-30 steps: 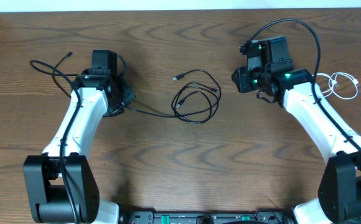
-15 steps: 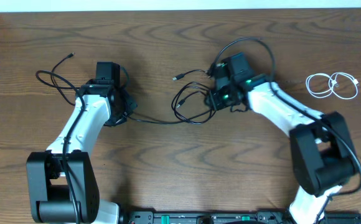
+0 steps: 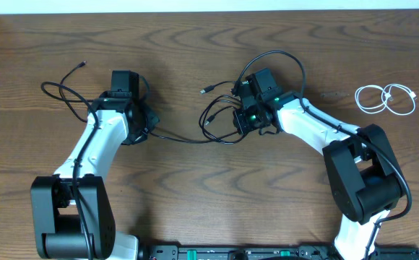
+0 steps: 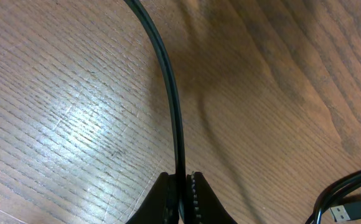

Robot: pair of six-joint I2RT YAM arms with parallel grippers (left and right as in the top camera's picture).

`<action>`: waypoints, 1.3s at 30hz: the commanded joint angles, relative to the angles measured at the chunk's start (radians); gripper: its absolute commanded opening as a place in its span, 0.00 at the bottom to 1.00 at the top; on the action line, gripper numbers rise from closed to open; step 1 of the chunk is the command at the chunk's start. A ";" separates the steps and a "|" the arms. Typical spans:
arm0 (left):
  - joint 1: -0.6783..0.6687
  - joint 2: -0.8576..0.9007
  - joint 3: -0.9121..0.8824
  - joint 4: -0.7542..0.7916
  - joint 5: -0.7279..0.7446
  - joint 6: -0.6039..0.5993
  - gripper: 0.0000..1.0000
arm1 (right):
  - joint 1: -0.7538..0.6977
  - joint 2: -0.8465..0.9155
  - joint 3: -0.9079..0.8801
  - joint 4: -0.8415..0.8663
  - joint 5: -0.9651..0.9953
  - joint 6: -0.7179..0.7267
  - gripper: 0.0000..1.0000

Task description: Untangle cables

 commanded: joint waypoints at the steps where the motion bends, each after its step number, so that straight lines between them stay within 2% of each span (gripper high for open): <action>1: 0.002 -0.005 -0.007 0.001 -0.005 -0.005 0.09 | -0.008 0.002 -0.003 0.023 -0.006 0.010 0.11; 4: 0.002 -0.006 -0.007 0.022 -0.001 -0.005 0.09 | -0.016 0.002 0.017 0.037 -0.018 0.007 0.20; 8: 0.002 -0.005 -0.007 0.060 -0.002 -0.005 0.17 | -0.022 0.002 0.054 0.038 -0.100 0.004 0.29; 9: 0.002 -0.006 -0.007 0.078 -0.002 -0.005 0.37 | -0.021 0.002 0.059 0.050 -0.136 0.004 0.40; 11: 0.002 -0.006 -0.007 0.098 -0.002 -0.005 0.68 | -0.013 0.002 0.059 0.066 -0.158 0.014 0.52; 12: 0.002 -0.005 -0.007 0.106 -0.002 -0.005 0.80 | -0.007 0.002 0.059 0.070 -0.156 0.017 0.56; 14: 0.002 -0.006 -0.007 0.109 -0.002 -0.005 0.97 | 0.005 0.002 0.059 0.069 -0.156 0.016 0.62; 20: 0.002 -0.006 -0.007 0.103 -0.002 -0.004 0.99 | 0.060 0.006 0.059 0.085 -0.115 0.016 0.64; 24: 0.002 -0.006 -0.007 0.102 -0.002 -0.004 0.99 | 0.105 0.010 0.058 0.102 0.021 0.016 0.59; 28: 0.002 -0.006 -0.007 0.103 -0.002 -0.004 1.00 | 0.140 0.010 0.057 0.156 0.067 0.016 0.54; 32: 0.002 -0.006 -0.007 0.103 -0.002 -0.004 1.00 | 0.174 0.010 0.057 0.212 0.136 0.016 0.42; 35: 0.002 -0.006 -0.007 0.103 -0.002 -0.004 1.00 | 0.199 0.010 0.056 0.238 0.201 0.016 0.30; 37: 0.002 -0.006 -0.007 0.102 -0.002 -0.004 1.00 | 0.213 0.010 0.056 0.240 0.212 0.016 0.18; 39: 0.002 -0.006 -0.007 0.102 -0.002 -0.004 1.00 | 0.227 0.010 0.054 0.238 0.212 0.016 0.12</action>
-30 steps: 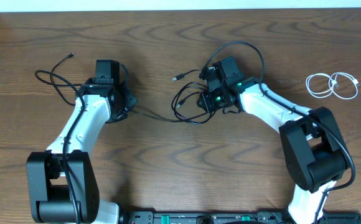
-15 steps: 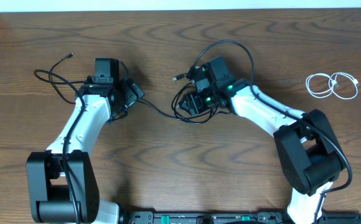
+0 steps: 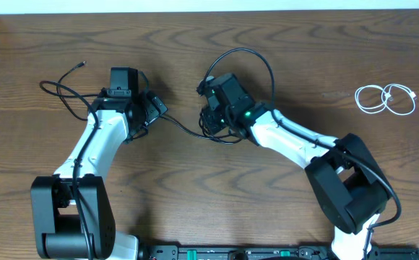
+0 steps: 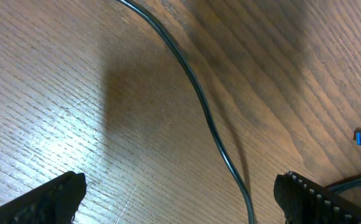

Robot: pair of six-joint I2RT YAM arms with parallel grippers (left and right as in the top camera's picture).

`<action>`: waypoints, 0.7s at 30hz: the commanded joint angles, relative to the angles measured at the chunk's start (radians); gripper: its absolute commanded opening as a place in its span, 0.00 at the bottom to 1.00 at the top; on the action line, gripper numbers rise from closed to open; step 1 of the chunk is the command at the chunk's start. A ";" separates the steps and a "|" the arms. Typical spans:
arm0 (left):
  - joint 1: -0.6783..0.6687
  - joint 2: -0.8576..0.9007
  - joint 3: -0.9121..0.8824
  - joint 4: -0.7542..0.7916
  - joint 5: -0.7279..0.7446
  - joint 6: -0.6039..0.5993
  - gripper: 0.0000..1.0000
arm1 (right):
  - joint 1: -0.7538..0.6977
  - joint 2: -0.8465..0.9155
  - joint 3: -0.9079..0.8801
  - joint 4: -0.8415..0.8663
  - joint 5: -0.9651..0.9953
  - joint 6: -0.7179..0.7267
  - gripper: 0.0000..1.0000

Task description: Untangle cables

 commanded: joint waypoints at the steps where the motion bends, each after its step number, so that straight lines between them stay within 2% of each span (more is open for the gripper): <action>1: 0.002 -0.006 -0.007 -0.002 -0.006 -0.001 1.00 | 0.034 0.010 0.007 0.006 0.054 -0.004 0.08; 4: 0.002 -0.006 -0.007 -0.002 -0.006 -0.001 1.00 | 0.051 0.010 -0.012 0.031 0.061 -0.004 0.04; 9: 0.002 -0.006 -0.007 -0.002 -0.006 -0.001 1.00 | 0.061 0.021 -0.025 0.033 0.070 -0.004 0.03; 15: 0.002 -0.006 -0.007 -0.002 -0.006 -0.001 1.00 | 0.063 0.110 -0.025 0.070 0.048 0.019 0.09; 21: 0.002 -0.006 -0.007 -0.002 -0.006 -0.001 1.00 | 0.063 0.154 -0.025 0.103 0.027 0.033 0.40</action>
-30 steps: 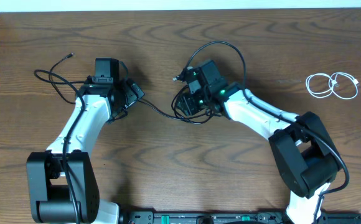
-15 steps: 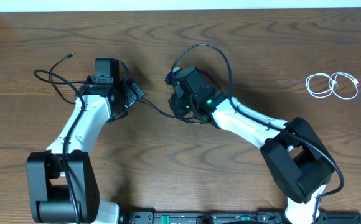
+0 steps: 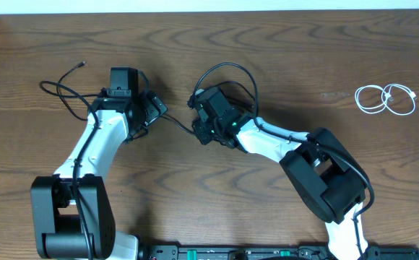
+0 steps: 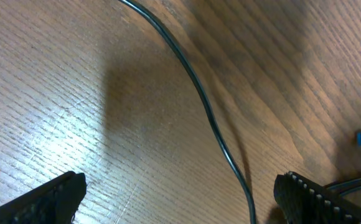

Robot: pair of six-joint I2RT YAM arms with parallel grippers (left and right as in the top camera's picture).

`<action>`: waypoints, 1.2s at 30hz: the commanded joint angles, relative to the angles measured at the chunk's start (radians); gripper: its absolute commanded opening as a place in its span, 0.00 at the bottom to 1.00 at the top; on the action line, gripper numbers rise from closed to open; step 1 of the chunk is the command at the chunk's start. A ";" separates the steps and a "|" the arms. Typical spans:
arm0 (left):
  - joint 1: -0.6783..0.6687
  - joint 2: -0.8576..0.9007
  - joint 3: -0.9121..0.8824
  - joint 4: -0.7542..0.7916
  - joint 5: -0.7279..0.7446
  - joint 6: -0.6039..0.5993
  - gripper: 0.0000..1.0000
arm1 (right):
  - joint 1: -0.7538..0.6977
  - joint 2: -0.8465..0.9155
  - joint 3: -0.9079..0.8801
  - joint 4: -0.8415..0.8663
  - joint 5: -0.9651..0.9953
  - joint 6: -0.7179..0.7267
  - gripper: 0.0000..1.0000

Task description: Untangle cables

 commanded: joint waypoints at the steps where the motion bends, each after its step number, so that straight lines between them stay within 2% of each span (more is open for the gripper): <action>1: 0.002 -0.006 -0.007 -0.001 -0.006 -0.001 1.00 | 0.005 0.025 -0.012 -0.016 0.007 0.026 0.40; 5: 0.002 -0.006 -0.007 -0.002 -0.006 -0.001 1.00 | 0.001 0.025 0.004 -0.054 0.021 0.033 0.27; 7: 0.002 -0.006 -0.007 -0.002 -0.006 -0.001 1.00 | -0.006 0.025 0.058 -0.134 0.021 0.031 0.13; 9: 0.002 -0.006 -0.007 -0.001 -0.006 -0.001 1.00 | -0.015 0.025 0.145 -0.262 0.033 -0.007 0.05; 12: 0.002 -0.006 -0.007 -0.002 -0.006 -0.001 1.00 | -0.022 0.025 0.267 -0.449 0.079 -0.095 0.05; 16: 0.002 -0.006 -0.007 -0.001 -0.006 -0.001 1.00 | -0.022 0.025 0.338 -0.592 0.104 -0.191 0.02; 18: 0.002 -0.006 -0.007 -0.002 -0.006 -0.001 1.00 | -0.022 0.025 0.337 -0.602 0.086 -0.197 0.03; 20: 0.002 -0.006 -0.007 -0.001 -0.006 -0.001 1.00 | -0.022 0.025 0.338 -0.595 0.036 -0.198 0.10; 22: 0.002 -0.006 -0.007 -0.002 -0.006 -0.001 1.00 | -0.018 0.025 0.338 -0.587 0.002 -0.198 0.12; 28: 0.002 -0.006 -0.007 -0.002 -0.006 -0.001 1.00 | 0.013 0.055 0.338 -0.579 0.056 -0.242 0.16; 33: 0.002 -0.006 -0.007 -0.001 -0.006 -0.001 1.00 | 0.022 0.092 0.339 -0.594 0.145 -0.242 0.15; 36: 0.002 -0.006 -0.007 -0.002 -0.006 -0.001 1.00 | 0.022 0.107 0.340 -0.597 0.144 -0.242 0.09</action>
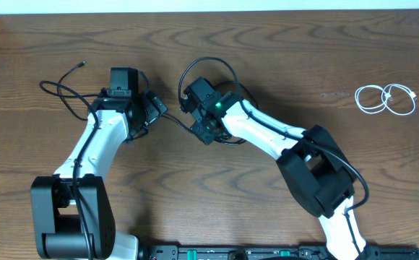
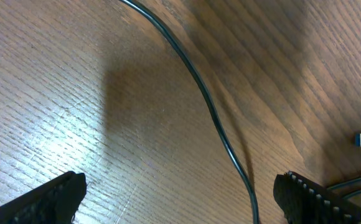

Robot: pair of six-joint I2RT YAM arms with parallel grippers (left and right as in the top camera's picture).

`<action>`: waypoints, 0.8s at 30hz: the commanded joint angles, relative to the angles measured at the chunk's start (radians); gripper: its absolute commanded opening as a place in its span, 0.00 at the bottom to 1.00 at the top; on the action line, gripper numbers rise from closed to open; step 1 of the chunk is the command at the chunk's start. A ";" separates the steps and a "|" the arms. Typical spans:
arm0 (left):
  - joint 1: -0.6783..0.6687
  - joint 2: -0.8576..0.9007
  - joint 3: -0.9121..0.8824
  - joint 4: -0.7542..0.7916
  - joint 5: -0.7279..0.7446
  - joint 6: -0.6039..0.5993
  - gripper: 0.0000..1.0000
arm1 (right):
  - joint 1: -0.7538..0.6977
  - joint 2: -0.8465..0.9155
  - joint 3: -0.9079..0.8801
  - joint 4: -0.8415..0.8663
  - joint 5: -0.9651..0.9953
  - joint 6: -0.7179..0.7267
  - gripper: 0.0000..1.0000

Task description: Untangle cables

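Note:
A long black cable [image 1: 59,94] lies on the wooden table, running from the far left under my left arm to a tangle at the centre. My left gripper [image 1: 154,110] stands open over it. In the left wrist view the cable [image 2: 213,121] passes between the wide-apart fingers [image 2: 62,193] of the left gripper [image 2: 180,190], untouched, and a USB plug lies at the right edge. My right gripper [image 1: 199,124] sits in the tangle with a cable loop [image 1: 195,63] arching over it, apparently shut on the cable; its fingers are hidden under the wrist.
Two coiled white cables [image 1: 386,98] lie at the far right of the table [image 1: 303,43]. The table's far edge runs along the top of the overhead view. Both arm bases stand at the near edge.
My right gripper has shifted a little further left and up with the tangle, and the loop now arches closer to my left gripper. The left gripper has stayed open and still.
At first my left gripper was shut on the black cable and my right gripper held the tangle right of centre. Then the left gripper stood open with the cable lying free between its fingers. The right gripper and tangle stood further left at each later moment.

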 commanded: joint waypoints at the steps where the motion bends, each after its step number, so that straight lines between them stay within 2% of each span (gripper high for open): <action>1: 0.002 -0.006 -0.007 -0.001 -0.006 -0.001 1.00 | 0.002 0.027 0.013 -0.005 0.037 -0.017 0.07; 4: 0.002 -0.006 -0.007 -0.001 -0.006 -0.001 1.00 | 0.014 0.027 0.018 -0.025 0.057 -0.032 0.01; 8: 0.002 -0.006 -0.007 -0.002 -0.006 -0.001 1.00 | 0.036 0.027 0.027 -0.042 0.113 -0.032 0.01; 13: 0.002 -0.006 -0.007 -0.002 -0.006 -0.001 1.00 | 0.025 0.027 0.068 -0.173 0.281 -0.044 0.01; 16: 0.002 -0.006 -0.007 -0.001 -0.006 -0.001 1.00 | 0.001 0.027 0.068 -0.203 0.258 -0.105 0.01; 19: 0.002 -0.006 -0.007 -0.001 -0.006 -0.001 1.00 | -0.023 0.027 0.068 -0.206 0.220 -0.109 0.01; 20: 0.002 -0.006 -0.007 -0.001 -0.006 -0.001 1.00 | -0.029 0.027 0.068 -0.202 0.206 -0.109 0.02; 21: 0.002 -0.006 -0.007 -0.001 -0.006 -0.001 1.00 | -0.037 0.027 0.068 -0.191 0.190 -0.109 0.12; 22: 0.002 -0.006 -0.007 -0.001 -0.006 -0.001 1.00 | -0.041 0.027 0.068 -0.181 0.182 -0.109 0.17; 24: 0.002 -0.006 -0.007 -0.001 -0.006 -0.001 1.00 | -0.044 0.027 0.068 -0.162 0.170 -0.109 0.21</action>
